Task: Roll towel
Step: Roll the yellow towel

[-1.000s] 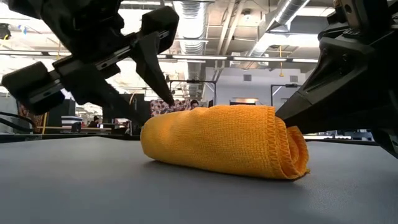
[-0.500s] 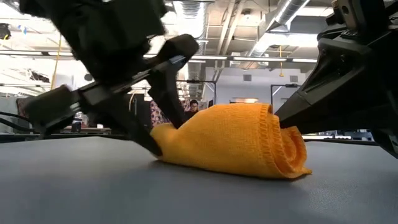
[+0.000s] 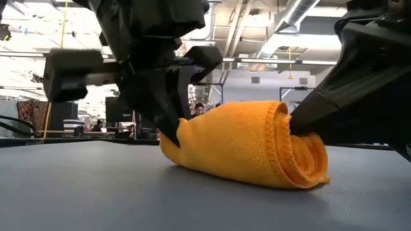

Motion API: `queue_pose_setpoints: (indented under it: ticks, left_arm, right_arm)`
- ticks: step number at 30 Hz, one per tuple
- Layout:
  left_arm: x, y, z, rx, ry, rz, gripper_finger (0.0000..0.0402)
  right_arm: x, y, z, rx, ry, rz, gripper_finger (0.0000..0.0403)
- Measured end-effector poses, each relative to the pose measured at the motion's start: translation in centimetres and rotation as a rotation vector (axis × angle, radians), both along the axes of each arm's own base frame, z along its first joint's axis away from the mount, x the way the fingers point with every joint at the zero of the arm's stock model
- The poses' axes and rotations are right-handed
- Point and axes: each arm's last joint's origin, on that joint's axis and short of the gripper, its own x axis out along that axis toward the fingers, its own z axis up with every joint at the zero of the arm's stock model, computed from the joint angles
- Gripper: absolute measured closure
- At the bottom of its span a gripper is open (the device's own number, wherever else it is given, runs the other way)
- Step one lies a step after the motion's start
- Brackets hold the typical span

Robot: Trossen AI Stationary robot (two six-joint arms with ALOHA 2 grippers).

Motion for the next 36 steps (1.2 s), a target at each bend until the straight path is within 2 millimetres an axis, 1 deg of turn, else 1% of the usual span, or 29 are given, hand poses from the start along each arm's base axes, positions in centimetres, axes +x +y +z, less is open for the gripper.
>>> queue_pose_setpoints:
  ticks: [5,9,13,15,17,21,24,26,28,32,36]
  left_arm:
    - [0.6,0.5,0.8,-0.085,0.040,0.006,0.0399]
    - [0.8,0.9,1.0,-0.146,0.072,0.017,0.0400]
    - [0.8,1.2,1.1,-0.189,0.095,0.033,0.0401]
    - [0.9,1.4,1.1,-0.207,0.101,0.045,0.0401]
    - [0.9,1.5,1.1,-0.235,0.112,0.054,0.0401]
    - [1.0,1.8,1.1,-0.288,0.127,0.089,0.0401]
    - [1.1,2.0,1.1,-0.333,0.144,0.107,0.0401]
    - [1.1,2.2,1.1,-0.359,0.160,0.119,0.0401]
    - [1.1,2.4,1.1,-0.380,0.172,0.135,0.0401]
    - [1.1,2.9,1.0,-0.414,0.196,0.158,0.0401]
    - [1.1,3.3,1.0,-0.433,0.220,0.179,0.0401]
  right_arm:
    - [-0.5,0.1,0.8,-0.009,0.034,0.030,0.0312]
    - [-1.5,-0.6,1.7,-0.084,0.151,0.102,0.0285]
    - [-2.3,-1.0,3.7,-0.053,0.255,0.167,0.0262]
    - [-2.7,-1.3,3.9,-0.052,0.306,0.183,0.0253]
    - [-2.8,-1.4,4.5,-0.078,0.301,0.206,0.0245]
    - [-2.2,-0.3,6.9,-0.170,0.133,0.303,0.0239]
    - [-1.6,0.1,7.7,-0.266,0.035,0.342,0.0243]
    - [-0.6,0.1,8.4,-0.309,-0.029,0.362,0.0252]
    - [0.2,-0.2,8.6,-0.372,-0.053,0.382,0.0264]
    - [1.7,-1.5,8.1,-0.453,-0.018,0.404,0.0287]
    - [3.1,-2.5,7.6,-0.433,0.007,0.463,0.0300]
